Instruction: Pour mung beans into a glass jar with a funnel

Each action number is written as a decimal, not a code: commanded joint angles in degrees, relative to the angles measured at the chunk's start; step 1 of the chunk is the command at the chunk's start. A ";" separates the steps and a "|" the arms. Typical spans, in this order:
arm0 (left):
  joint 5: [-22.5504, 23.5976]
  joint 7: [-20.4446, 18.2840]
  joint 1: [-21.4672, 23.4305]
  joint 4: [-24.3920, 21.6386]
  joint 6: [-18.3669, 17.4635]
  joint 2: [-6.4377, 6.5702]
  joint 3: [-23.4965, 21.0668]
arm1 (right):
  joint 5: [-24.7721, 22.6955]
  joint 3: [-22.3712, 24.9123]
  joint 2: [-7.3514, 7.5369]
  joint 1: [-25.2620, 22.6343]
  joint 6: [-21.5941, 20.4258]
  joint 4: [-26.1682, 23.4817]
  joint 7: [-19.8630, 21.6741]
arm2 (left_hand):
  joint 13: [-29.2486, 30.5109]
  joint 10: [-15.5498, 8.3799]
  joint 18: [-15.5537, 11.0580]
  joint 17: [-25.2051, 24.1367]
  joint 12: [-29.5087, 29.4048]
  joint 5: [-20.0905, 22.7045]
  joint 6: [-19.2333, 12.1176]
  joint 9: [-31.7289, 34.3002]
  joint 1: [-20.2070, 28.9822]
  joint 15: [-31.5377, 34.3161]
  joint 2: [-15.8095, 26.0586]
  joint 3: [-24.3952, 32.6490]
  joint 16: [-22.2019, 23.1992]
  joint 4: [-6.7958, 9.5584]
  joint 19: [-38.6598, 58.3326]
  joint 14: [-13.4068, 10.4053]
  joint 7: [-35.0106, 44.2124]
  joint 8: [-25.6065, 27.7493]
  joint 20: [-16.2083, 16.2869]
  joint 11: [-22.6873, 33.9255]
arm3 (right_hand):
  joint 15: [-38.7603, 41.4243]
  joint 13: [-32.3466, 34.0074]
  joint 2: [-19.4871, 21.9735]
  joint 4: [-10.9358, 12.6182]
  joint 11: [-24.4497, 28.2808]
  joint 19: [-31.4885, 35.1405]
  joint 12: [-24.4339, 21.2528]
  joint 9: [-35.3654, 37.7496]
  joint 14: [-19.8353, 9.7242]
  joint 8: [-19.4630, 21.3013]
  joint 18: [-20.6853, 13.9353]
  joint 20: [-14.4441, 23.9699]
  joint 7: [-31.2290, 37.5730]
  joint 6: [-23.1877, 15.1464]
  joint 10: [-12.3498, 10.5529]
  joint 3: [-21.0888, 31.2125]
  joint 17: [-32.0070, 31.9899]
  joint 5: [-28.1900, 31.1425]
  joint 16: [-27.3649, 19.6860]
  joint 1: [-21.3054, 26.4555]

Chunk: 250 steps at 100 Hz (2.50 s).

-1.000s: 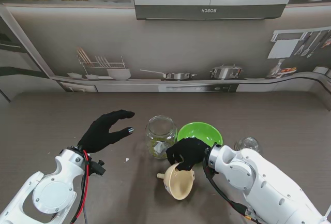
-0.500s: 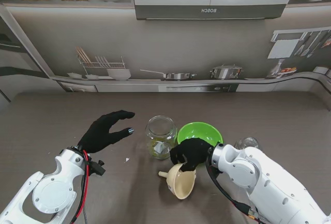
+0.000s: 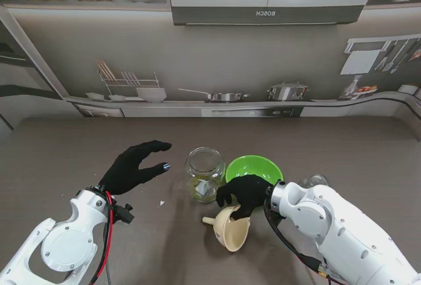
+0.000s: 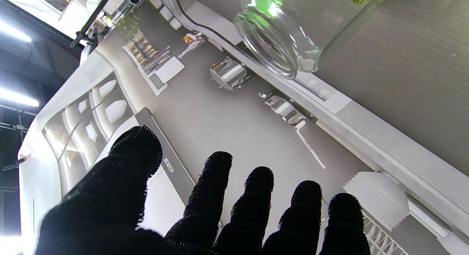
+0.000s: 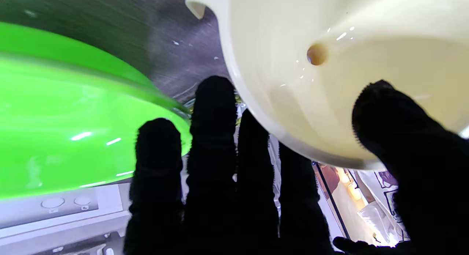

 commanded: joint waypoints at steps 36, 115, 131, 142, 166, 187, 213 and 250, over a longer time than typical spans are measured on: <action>-0.12 -1.07 0.06 0.06 -0.08 -0.06 -0.04 | -0.16 0.73 0.25 0.12 -0.68 -0.28 1.67 | 1.56 -0.05 -0.08 0.11 -0.15 0.31 -0.12 1.35 1.94 -0.31 3.58 -0.97 0.06 1.72 -1.57 0.16 -0.01 -0.10 0.34 -0.37 | -8.19 -8.40 -3.84 1.31 -2.20 -5.35 -4.24 -10.87 4.02 -0.31 3.89 0.46 -3.41 -1.13 1.69 -2.37 -4.97 -6.54 -4.58 -5.44; -0.27 -1.18 -0.09 0.21 -0.06 -0.05 0.10 | 1.49 13.88 0.97 -6.81 3.54 -8.04 7.95 | 1.63 0.02 -0.10 0.11 -0.15 0.35 -0.07 1.35 1.98 -0.29 3.64 -1.05 0.06 1.73 -1.57 0.21 0.00 -0.09 0.35 -0.38 | -12.99 -10.32 2.65 1.08 -3.27 -8.06 -6.43 -13.39 4.90 -0.71 4.73 0.93 -4.58 -1.48 2.01 -7.65 -6.13 -8.30 -7.59 -9.84; -0.33 -1.38 -0.25 0.32 -0.01 -0.01 0.26 | -0.14 19.43 1.03 -10.30 7.58 -12.03 9.48 | 1.57 -0.01 -0.13 0.10 -0.15 0.40 -0.09 1.37 2.00 -0.30 3.66 -1.03 0.06 1.73 -1.58 0.16 0.02 -0.09 0.34 -0.37 | -13.31 -10.54 3.32 1.48 -3.72 -8.19 -6.73 -13.96 4.86 -0.71 4.69 1.01 -5.13 -1.79 2.13 -8.32 -6.16 -9.00 -7.81 -9.07; -0.37 -1.33 -0.28 0.35 0.07 -0.03 0.34 | -1.89 22.68 1.02 -12.15 10.26 -13.63 10.07 | 1.58 -0.05 -0.10 0.10 -0.15 0.31 -0.06 1.38 1.98 -0.30 3.69 -1.04 0.06 1.73 -1.58 0.16 -0.02 -0.10 0.34 -0.37 | -13.60 -10.96 3.38 1.71 -4.11 -8.38 -6.95 -14.68 5.18 -0.72 4.67 1.00 -5.57 -1.89 2.43 -8.61 -6.36 -9.52 -7.94 -8.45; -0.46 -1.60 -0.54 0.53 0.35 0.02 0.73 | -7.19 28.19 1.17 -15.03 13.18 -14.23 10.68 | 1.60 -0.02 -0.11 0.11 -0.15 0.37 -0.12 1.33 2.00 -0.29 3.68 -1.05 0.07 1.73 -1.56 0.05 0.01 -0.09 0.36 -0.38 | -13.69 -11.42 3.11 2.03 -4.96 -8.42 -7.43 -17.05 5.20 -0.53 4.58 1.16 -6.60 -2.96 2.86 -9.14 -6.33 -10.80 -7.99 -7.84; -0.55 -2.02 -1.08 0.92 0.77 0.09 1.40 | -11.95 30.95 1.27 -16.09 14.99 -12.55 10.12 | 1.55 -0.04 -0.09 0.09 -0.14 0.16 -0.12 1.34 1.98 -0.31 3.72 -0.99 0.07 1.74 -1.56 0.12 -0.07 -0.12 0.36 -0.37 | -13.56 -11.92 2.68 2.16 -5.05 -8.36 -7.79 -19.52 5.17 0.20 4.46 1.38 -7.17 -3.46 3.60 -9.10 -6.23 -12.87 -7.95 -7.80; -0.52 -2.45 -1.26 1.06 1.34 0.18 1.79 | -15.95 32.03 1.40 -16.07 16.60 -9.39 8.85 | 1.52 -0.03 -0.17 0.01 -0.14 0.41 -0.05 1.26 2.07 -0.31 3.75 -1.06 0.08 1.73 -1.59 0.23 0.04 -0.07 0.37 -0.39 | -13.44 -13.12 2.36 2.08 -6.20 -8.27 -8.76 -24.13 5.12 0.65 4.15 1.62 -8.72 -3.17 4.10 -9.34 -6.27 -16.63 -7.98 -8.49; -0.48 -2.91 -1.49 1.23 2.01 0.26 2.22 | -20.55 31.32 1.66 -14.74 17.56 -5.21 6.52 | 1.54 -0.01 -0.22 0.01 -0.15 0.32 -0.16 1.20 2.01 -0.31 3.80 -1.13 0.09 1.74 -1.57 0.01 0.01 -0.09 0.39 -0.41 | -10.98 -14.90 2.55 2.13 -6.03 -7.72 -11.16 -30.48 3.40 1.65 2.85 1.87 -11.27 -0.63 6.27 -9.48 -6.02 -21.94 -7.66 -9.47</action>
